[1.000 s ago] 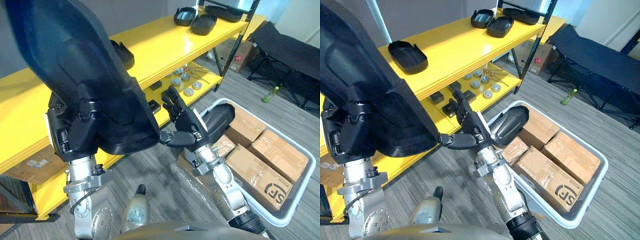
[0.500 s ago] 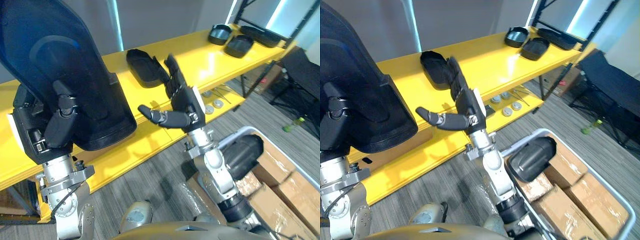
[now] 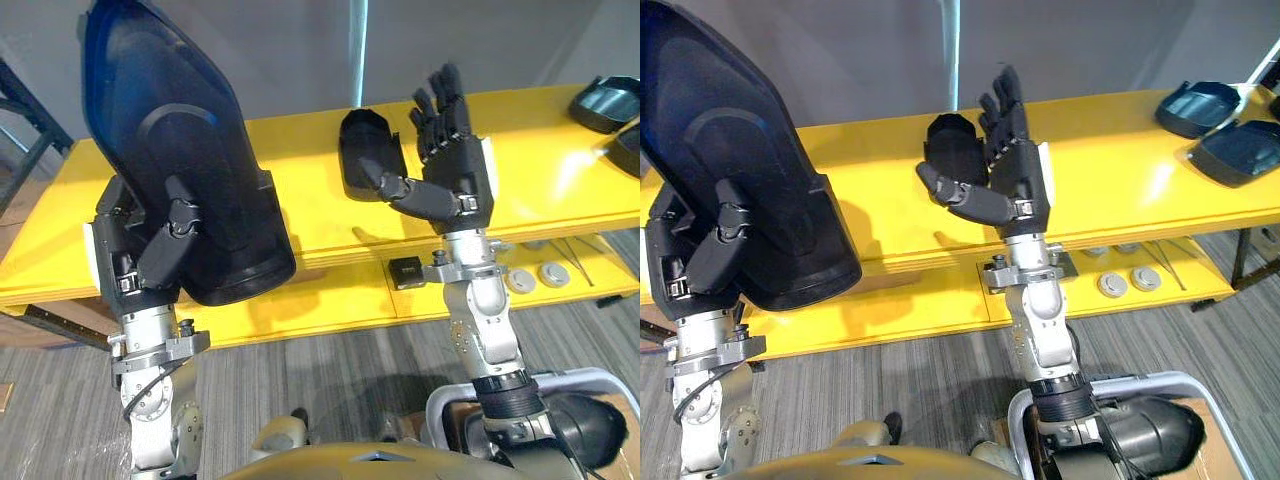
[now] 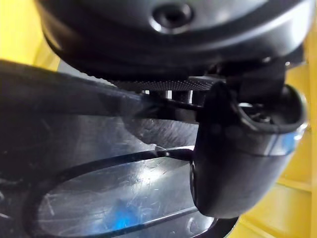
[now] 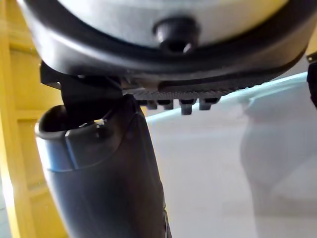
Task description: Walk over and take three plastic housings, then place them on the shelf
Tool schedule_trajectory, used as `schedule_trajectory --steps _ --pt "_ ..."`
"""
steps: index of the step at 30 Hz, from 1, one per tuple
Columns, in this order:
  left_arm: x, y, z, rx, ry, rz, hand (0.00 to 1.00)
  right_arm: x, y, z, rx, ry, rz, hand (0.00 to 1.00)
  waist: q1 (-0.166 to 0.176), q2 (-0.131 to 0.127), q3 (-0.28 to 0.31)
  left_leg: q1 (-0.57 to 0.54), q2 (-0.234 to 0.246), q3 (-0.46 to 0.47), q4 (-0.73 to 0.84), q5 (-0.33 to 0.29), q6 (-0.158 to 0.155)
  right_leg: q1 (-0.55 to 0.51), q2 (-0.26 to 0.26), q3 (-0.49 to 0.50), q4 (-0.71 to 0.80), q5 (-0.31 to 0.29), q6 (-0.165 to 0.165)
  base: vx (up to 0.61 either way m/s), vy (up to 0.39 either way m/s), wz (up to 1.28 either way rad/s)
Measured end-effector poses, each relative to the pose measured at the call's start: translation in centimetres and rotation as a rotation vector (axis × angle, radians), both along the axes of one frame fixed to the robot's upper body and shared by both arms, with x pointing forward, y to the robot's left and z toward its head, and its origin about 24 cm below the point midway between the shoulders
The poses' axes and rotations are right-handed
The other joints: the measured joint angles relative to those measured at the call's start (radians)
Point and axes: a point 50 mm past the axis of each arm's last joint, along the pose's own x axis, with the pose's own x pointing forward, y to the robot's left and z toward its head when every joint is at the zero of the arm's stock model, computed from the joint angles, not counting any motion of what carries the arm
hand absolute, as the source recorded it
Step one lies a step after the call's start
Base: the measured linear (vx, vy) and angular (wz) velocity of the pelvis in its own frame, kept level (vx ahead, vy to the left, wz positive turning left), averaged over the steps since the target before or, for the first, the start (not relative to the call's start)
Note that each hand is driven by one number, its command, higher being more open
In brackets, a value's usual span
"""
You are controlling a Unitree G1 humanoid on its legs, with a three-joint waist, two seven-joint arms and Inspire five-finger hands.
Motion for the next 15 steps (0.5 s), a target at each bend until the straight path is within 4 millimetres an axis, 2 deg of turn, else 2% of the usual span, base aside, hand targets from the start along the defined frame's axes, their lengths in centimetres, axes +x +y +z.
schedule_trajectory --steps 3,4,5,6,7,8,9,10,11,12,13,14,15 --pt "0.1 -0.2 -0.1 0.001 0.015 -0.002 0.00 -1.1 -0.6 -1.9 0.009 0.070 -0.016 1.00 -0.011 -0.005 -0.002 0.002 -0.007 0.049 -0.012 0.001 0.009 0.025 -0.014 -0.020 -0.021 0.000 0.001 0.06 0.062 0.34" --pt "0.2 -0.3 -0.1 0.022 0.022 0.002 0.00 -1.6 -1.0 -2.1 0.013 0.073 -0.020 1.00 -0.026 -0.009 0.000 -0.002 -0.017 0.058 -0.026 0.003 0.016 0.032 -0.035 -0.033 -0.036 0.004 0.007 0.01 0.114 0.50" --pt "0.2 -0.4 -0.2 0.033 0.027 0.003 0.00 -1.8 -1.2 -1.9 0.023 0.065 -0.026 1.00 -0.039 -0.008 0.000 -0.024 0.004 0.090 0.002 -0.023 0.022 0.034 -0.044 -0.044 -0.037 0.005 0.008 0.00 0.133 0.53" --pt "0.3 -0.4 -0.3 0.040 0.033 -0.001 0.00 -1.9 -1.3 -1.9 0.032 0.062 -0.030 1.00 -0.046 -0.007 0.000 -0.038 0.028 0.105 0.026 -0.028 0.013 0.036 -0.049 -0.052 -0.033 0.005 0.008 0.01 0.180 0.39" --pt "0.4 -0.5 -0.8 0.056 0.063 -0.011 0.00 -1.9 -1.7 -1.8 0.060 0.061 -0.040 1.00 -0.058 -0.007 0.000 -0.050 0.091 0.107 0.049 -0.018 -0.012 0.054 -0.066 -0.053 -0.029 0.009 0.014 0.01 0.198 0.22" --pt "0.5 -0.6 -1.1 0.053 0.081 -0.018 0.00 -1.9 -1.8 -1.8 0.066 0.058 -0.046 1.00 -0.061 -0.004 -0.001 -0.049 0.116 0.102 0.046 -0.007 -0.024 0.062 -0.074 -0.053 -0.028 0.010 0.018 0.01 0.305 0.04" --pt "0.7 -0.9 -1.6 0.051 0.116 -0.042 0.00 -2.0 -2.1 -1.6 0.075 0.050 -0.051 1.00 -0.063 0.008 -0.008 -0.044 0.150 0.093 0.033 0.042 -0.034 0.064 -0.094 -0.045 -0.017 0.014 0.035 0.03 0.363 -0.21" --pt "0.9 -1.0 -1.9 0.055 0.137 -0.059 0.00 -2.1 -2.2 -1.4 0.092 0.041 -0.048 1.00 -0.065 0.018 -0.011 -0.028 0.163 0.080 0.018 0.077 -0.070 0.063 -0.118 -0.030 -0.005 0.004 0.078 0.03 0.404 -0.33" --pt "1.0 -1.0 -2.1 0.059 0.151 -0.070 0.00 -2.1 -2.4 -1.2 0.094 0.033 -0.051 1.00 -0.064 0.018 -0.011 -0.014 0.144 0.076 0.015 0.047 -0.106 0.061 -0.140 -0.016 0.000 -0.001 0.109 0.04 0.449 -0.26" --pt "1.3 -1.2 -2.7 0.068 0.188 -0.099 0.00 -2.2 -2.3 -1.4 0.121 0.035 -0.058 1.00 -0.080 -0.002 -0.009 -0.006 0.088 0.102 0.008 0.030 -0.092 0.062 -0.190 0.000 -0.001 0.009 0.136 0.00 0.447 -0.13" --pt "1.5 -1.3 -3.0 0.088 0.224 -0.128 0.00 -2.4 -2.0 -1.7 0.148 0.046 -0.063 1.00 -0.093 -0.024 -0.007 0.006 0.041 0.121 -0.015 0.029 -0.067 0.062 -0.237 0.007 -0.011 0.028 0.136 -0.02 0.419 -0.04" --pt "1.6 -1.5 -3.1 0.098 0.239 -0.152 0.00 -2.5 -2.0 -2.0 0.159 0.054 -0.070 1.00 -0.094 -0.034 -0.009 0.010 0.021 0.130 -0.026 0.029 -0.056 0.062 -0.256 0.008 -0.021 0.041 0.140 -0.05 0.358 -0.12" --pt "1.8 -1.7 -3.2 0.117 0.261 -0.187 0.00 -2.8 -1.9 -2.5 0.176 0.075 -0.087 1.00 -0.094 -0.043 -0.005 0.025 -0.005 0.149 -0.047 0.030 -0.040 0.063 -0.282 0.007 -0.031 0.089 0.151 -0.07 0.294 -0.20"
